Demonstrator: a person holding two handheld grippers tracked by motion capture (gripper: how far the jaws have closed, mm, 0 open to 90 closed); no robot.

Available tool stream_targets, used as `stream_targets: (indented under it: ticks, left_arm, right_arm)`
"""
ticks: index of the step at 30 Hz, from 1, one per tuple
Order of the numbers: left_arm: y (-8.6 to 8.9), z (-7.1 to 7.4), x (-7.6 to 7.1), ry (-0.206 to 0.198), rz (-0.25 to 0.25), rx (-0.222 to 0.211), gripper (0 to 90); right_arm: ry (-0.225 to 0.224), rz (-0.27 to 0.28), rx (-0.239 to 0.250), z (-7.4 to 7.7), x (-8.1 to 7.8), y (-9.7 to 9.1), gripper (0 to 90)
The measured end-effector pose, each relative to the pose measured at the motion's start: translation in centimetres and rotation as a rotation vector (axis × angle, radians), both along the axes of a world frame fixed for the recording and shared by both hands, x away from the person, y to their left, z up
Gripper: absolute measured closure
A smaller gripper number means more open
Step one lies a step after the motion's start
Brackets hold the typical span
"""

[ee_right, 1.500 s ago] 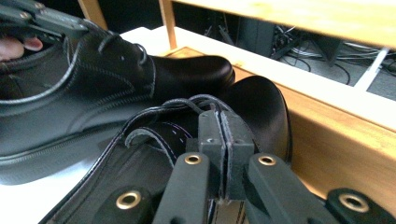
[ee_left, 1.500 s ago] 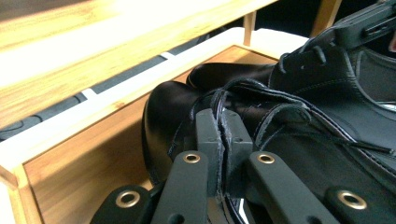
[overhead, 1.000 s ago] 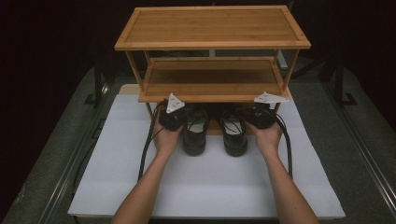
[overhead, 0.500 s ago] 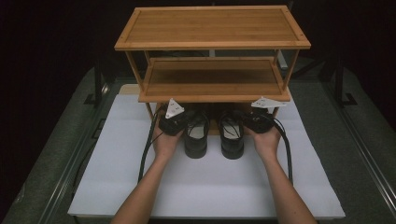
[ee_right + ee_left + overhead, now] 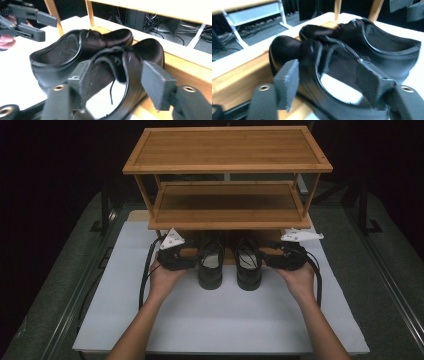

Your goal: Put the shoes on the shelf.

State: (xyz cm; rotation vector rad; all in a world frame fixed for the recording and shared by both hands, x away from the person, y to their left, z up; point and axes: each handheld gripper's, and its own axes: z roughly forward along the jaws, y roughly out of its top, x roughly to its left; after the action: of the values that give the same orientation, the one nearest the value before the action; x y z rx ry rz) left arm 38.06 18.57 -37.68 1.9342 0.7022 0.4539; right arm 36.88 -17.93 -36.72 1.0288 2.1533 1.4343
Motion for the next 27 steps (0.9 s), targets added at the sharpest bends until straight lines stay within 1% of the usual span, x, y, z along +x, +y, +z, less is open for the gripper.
stream_targets:
  ticks: [1, 2, 5, 6, 7, 9, 10, 11, 12, 13, 15, 16, 21, 23, 26, 27]
  left_arm:
    - [0.2, -0.1, -0.4, 0.012, -0.005, 0.000, 28.9]
    - [0.4, -0.3, -0.9, 0.023, -0.015, -0.003, 26.0]
    - [0.8, -1.0, -2.1, 0.044, -0.025, 0.026, 16.9]
    - [0.9, -1.5, -2.5, 0.052, -0.035, 0.043, 16.6]
    - [0.9, -2.0, -2.9, 0.060, -0.040, 0.056, 14.4]
    - [0.9, -2.8, -3.2, 0.081, -0.049, 0.077, 11.6]
    - [0.8, -3.4, -3.3, 0.091, -0.054, 0.090, 9.6]
    - [0.7, -3.8, -3.3, 0.102, -0.059, 0.098, 9.4]
    - [0.6, -4.1, -3.1, 0.109, -0.064, 0.104, 8.7]
    - [0.4, -4.5, -3.0, 0.128, -0.071, 0.106, 6.8]
    - [-0.3, -5.4, -2.6, 0.155, -0.088, 0.133, 2.3]
    - [-0.5, -5.6, -2.5, 0.159, -0.092, 0.147, 2.3]
    - [-1.7, -7.0, -2.1, 0.182, -0.113, 0.215, 2.3]
    - [-2.1, -7.4, -1.9, 0.187, -0.116, 0.233, 2.3]
    - [-2.7, -7.7, -1.7, 0.189, -0.122, 0.249, 2.3]
    - [-2.9, -7.7, -1.6, 0.186, -0.114, 0.264, 2.3]
  right_arm:
    - [0.004, 0.002, -0.008, 0.0, -0.7, -0.3, 35.5]
    - [0.006, 0.000, -0.013, -0.1, -1.3, -0.5, 33.3]
    - [0.018, 0.003, -0.030, -0.9, -2.9, -1.1, 25.8]
    - [0.019, 0.004, -0.038, -1.2, -3.2, -1.3, 24.5]
    - [0.035, 0.008, -0.050, -1.8, -3.7, -1.4, 22.1]
    - [0.052, 0.013, -0.070, -2.8, -4.1, -1.5, 18.4]
    - [0.066, 0.016, -0.071, -3.2, -4.2, -1.5, 16.8]
    - [0.079, 0.022, -0.077, -3.9, -4.2, -1.5, 16.7]
    - [0.101, 0.032, -0.077, -4.4, -4.1, -1.5, 13.8]
    - [0.120, 0.035, -0.081, -4.9, -4.0, -1.4, 13.0]
    - [0.148, 0.063, -0.095, -6.0, -3.7, -1.0, 12.3]
    - [0.161, 0.070, -0.095, -6.3, -3.7, -0.8, 12.0]
    - [0.190, 0.090, -0.116, -7.6, -3.0, 0.1, 10.8]
    - [0.187, 0.094, -0.133, -8.0, -2.8, 0.6, 10.8]
    - [0.195, 0.099, -0.145, -8.4, -2.5, 1.1, 10.8]
    - [0.199, 0.104, -0.150, -8.6, -2.3, 1.4, 11.0]
